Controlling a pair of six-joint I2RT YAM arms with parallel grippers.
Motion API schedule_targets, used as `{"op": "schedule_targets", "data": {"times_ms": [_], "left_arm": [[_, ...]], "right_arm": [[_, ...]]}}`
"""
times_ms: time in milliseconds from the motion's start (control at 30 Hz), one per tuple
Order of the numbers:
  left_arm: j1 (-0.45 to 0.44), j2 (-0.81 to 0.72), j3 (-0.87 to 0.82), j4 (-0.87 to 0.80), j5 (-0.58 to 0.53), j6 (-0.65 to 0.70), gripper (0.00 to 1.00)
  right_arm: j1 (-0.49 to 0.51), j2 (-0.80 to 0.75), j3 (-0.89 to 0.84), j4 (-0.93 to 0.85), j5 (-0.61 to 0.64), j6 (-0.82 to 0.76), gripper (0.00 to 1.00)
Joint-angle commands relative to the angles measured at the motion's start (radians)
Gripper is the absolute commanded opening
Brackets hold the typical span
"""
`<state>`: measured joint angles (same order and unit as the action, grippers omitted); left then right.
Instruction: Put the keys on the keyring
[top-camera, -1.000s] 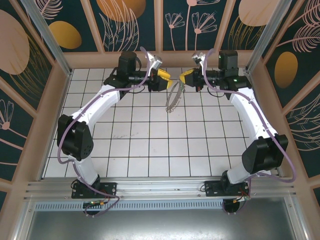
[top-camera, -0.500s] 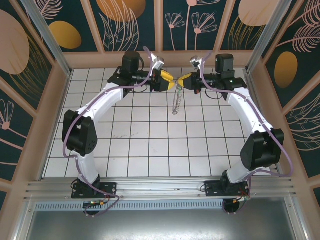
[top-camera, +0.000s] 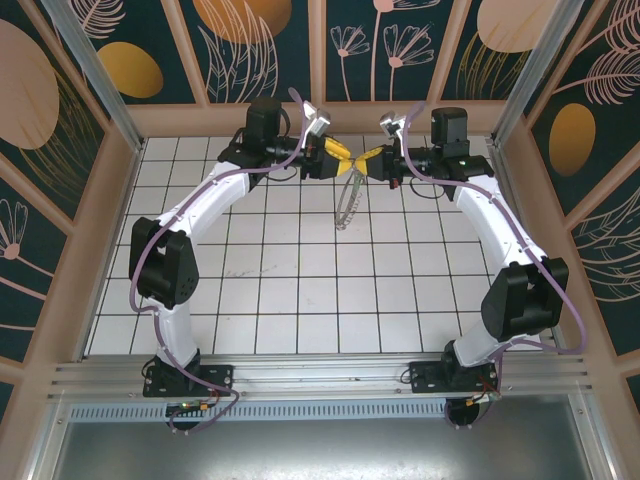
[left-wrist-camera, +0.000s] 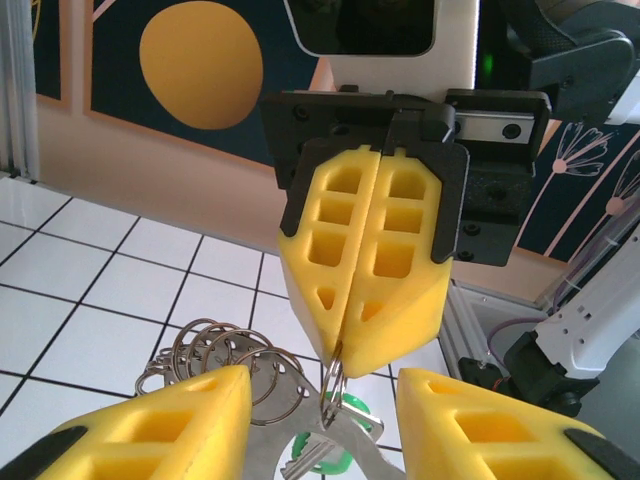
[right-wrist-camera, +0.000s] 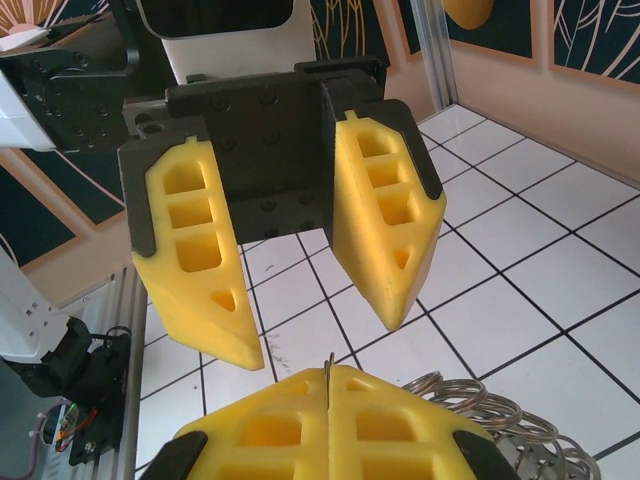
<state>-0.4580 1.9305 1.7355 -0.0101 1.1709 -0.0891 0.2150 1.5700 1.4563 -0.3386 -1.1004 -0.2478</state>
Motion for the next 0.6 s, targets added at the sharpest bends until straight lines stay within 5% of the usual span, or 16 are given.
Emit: {"op": "schedule_targets", "data": {"times_ms": [0, 567], "left_arm": [[0.002, 0.028, 0.03, 0.016, 0.042, -0.018, 0.41], [-0.002, 0.061, 0.064, 0.018, 0.086, -0.026, 0.39]], "right_arm": [[-0.001, -0.006, -0.007, 0.045, -0.045, 0.008, 0.0], [0.008, 0.0, -0.001, 0.047, -0.059, 0.007, 0.0]]}}
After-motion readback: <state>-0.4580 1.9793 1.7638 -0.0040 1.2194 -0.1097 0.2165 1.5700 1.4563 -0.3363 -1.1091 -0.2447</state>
